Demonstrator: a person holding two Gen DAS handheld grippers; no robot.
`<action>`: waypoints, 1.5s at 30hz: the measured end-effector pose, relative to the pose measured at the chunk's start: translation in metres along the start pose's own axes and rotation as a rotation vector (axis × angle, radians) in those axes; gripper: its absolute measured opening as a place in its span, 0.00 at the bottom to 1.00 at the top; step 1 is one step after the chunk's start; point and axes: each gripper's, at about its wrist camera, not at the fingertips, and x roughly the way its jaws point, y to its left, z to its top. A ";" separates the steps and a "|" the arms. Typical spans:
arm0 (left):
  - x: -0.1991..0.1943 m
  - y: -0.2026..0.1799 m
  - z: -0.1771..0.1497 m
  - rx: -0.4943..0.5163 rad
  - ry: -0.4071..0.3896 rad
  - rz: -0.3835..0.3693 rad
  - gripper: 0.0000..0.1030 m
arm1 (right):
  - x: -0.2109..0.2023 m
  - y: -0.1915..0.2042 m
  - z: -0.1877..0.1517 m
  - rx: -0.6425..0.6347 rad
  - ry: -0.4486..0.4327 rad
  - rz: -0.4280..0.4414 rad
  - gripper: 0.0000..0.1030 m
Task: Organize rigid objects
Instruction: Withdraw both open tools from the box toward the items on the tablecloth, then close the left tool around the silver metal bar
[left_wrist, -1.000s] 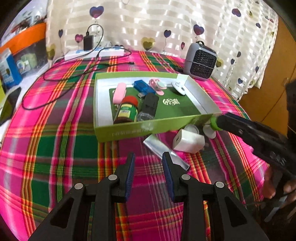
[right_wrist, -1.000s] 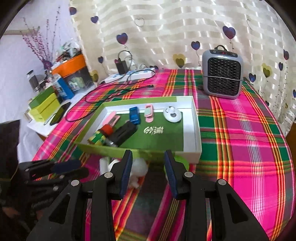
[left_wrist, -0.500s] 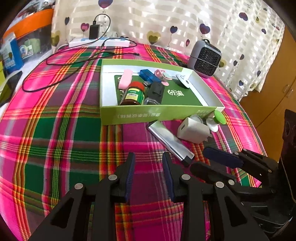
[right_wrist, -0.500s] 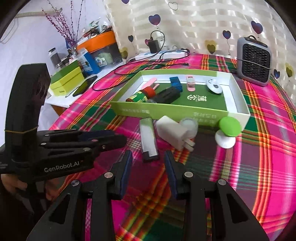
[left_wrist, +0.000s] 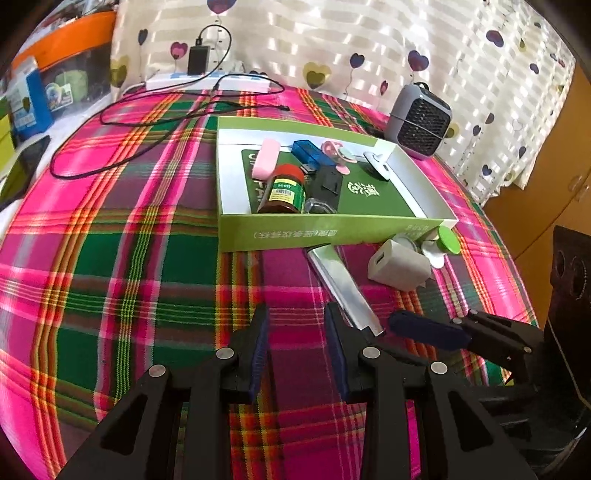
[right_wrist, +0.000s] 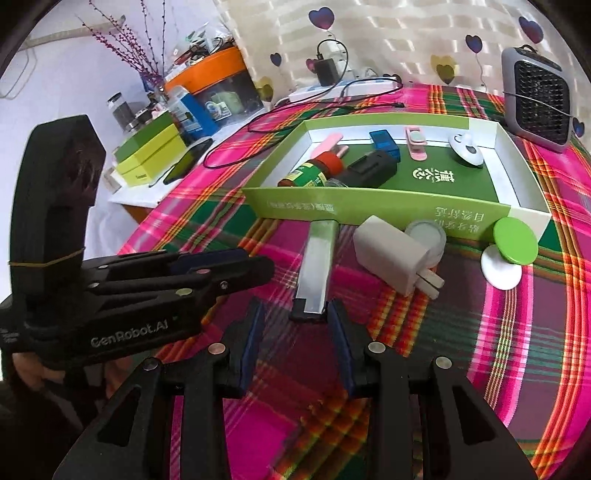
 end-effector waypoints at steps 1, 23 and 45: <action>0.000 0.000 0.000 -0.005 0.000 -0.005 0.28 | -0.005 -0.001 0.000 -0.004 -0.012 -0.010 0.36; 0.022 -0.040 0.009 0.045 0.043 0.033 0.37 | -0.035 -0.029 0.030 -0.043 -0.141 -0.176 0.36; 0.026 -0.048 0.011 0.073 0.045 0.122 0.36 | -0.028 -0.023 0.028 -0.049 -0.120 -0.163 0.36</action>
